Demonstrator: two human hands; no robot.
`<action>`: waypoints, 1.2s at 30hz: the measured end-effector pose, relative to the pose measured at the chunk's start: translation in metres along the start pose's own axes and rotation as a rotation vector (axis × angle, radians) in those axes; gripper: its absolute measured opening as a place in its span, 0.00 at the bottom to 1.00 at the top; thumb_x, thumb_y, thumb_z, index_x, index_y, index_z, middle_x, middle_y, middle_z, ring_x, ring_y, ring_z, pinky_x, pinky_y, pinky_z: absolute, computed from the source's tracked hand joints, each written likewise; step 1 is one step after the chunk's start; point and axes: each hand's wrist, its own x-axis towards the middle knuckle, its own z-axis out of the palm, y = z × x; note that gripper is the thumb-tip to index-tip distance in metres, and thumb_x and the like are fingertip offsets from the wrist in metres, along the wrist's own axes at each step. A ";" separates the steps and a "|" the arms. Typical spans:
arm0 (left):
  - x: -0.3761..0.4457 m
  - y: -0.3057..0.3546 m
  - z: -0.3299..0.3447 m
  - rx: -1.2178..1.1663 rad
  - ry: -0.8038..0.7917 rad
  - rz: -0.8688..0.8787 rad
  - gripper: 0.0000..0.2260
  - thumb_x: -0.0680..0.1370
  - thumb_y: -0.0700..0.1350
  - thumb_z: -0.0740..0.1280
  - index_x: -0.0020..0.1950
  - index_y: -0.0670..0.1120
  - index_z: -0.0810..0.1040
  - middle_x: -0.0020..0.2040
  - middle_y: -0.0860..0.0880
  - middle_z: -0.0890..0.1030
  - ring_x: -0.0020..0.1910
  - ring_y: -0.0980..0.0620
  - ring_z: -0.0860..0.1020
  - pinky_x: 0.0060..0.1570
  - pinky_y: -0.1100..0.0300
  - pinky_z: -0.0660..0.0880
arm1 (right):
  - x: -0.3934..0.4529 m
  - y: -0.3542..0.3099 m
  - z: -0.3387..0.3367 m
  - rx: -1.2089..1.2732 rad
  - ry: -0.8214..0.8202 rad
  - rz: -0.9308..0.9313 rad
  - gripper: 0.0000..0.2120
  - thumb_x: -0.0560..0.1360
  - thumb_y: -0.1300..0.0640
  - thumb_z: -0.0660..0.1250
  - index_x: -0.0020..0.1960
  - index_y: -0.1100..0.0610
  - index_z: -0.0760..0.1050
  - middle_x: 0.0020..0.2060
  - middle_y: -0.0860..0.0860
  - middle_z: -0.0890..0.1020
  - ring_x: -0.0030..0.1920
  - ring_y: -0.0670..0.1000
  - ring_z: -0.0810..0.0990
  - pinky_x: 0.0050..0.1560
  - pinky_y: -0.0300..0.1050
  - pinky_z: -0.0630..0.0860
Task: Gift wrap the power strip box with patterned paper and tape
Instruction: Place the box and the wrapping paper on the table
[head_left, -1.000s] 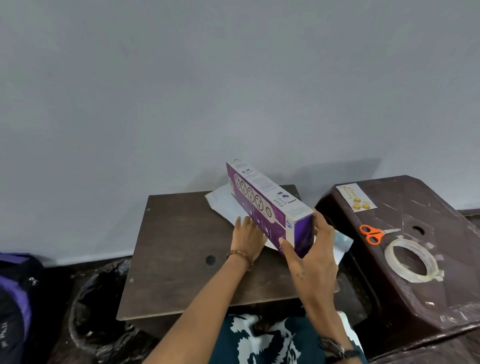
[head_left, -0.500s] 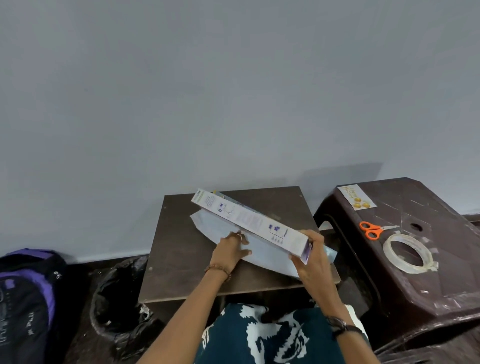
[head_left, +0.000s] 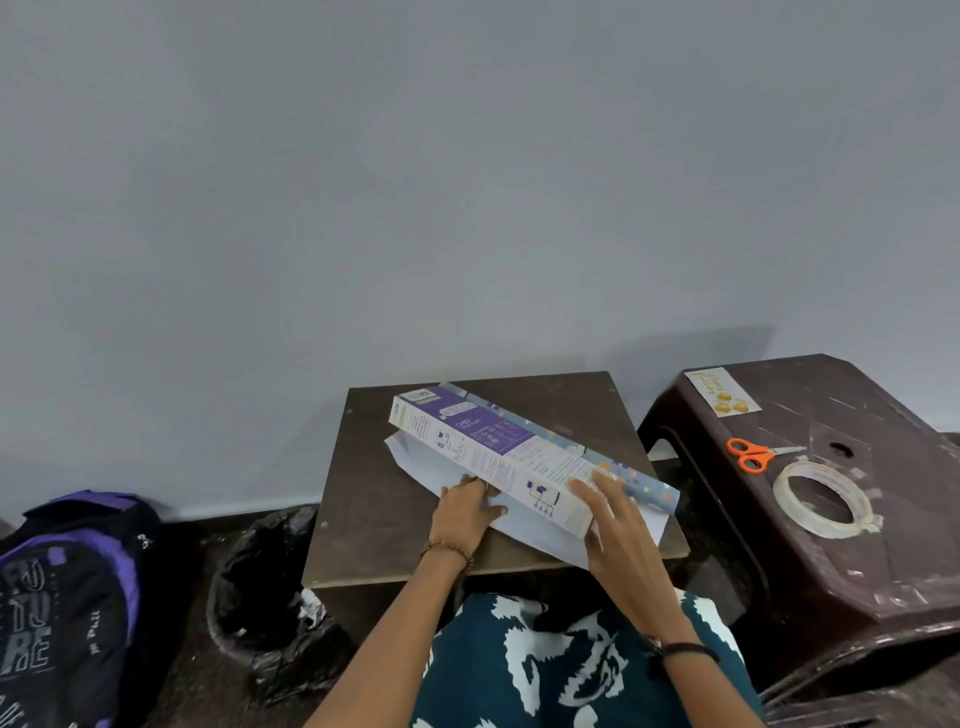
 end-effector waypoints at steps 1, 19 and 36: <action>0.000 0.000 0.000 -0.001 -0.004 -0.003 0.15 0.76 0.46 0.66 0.62 0.43 0.72 0.63 0.46 0.74 0.63 0.45 0.70 0.66 0.47 0.63 | 0.001 0.000 0.001 -0.013 -0.002 -0.005 0.28 0.72 0.66 0.66 0.70 0.52 0.65 0.70 0.55 0.64 0.72 0.57 0.61 0.68 0.56 0.66; -0.012 -0.010 -0.006 0.114 -0.106 0.029 0.20 0.80 0.48 0.60 0.72 0.49 0.66 0.75 0.48 0.59 0.73 0.45 0.58 0.71 0.53 0.53 | 0.015 0.000 -0.035 0.777 -0.094 0.213 0.18 0.72 0.50 0.69 0.58 0.42 0.66 0.51 0.38 0.79 0.49 0.35 0.78 0.41 0.27 0.74; -0.049 -0.014 -0.003 0.301 0.130 0.007 0.16 0.82 0.48 0.53 0.56 0.43 0.78 0.66 0.46 0.73 0.58 0.45 0.76 0.62 0.50 0.70 | 0.064 0.003 0.002 1.121 0.138 0.719 0.18 0.75 0.53 0.67 0.57 0.54 0.61 0.43 0.53 0.79 0.38 0.50 0.80 0.33 0.41 0.78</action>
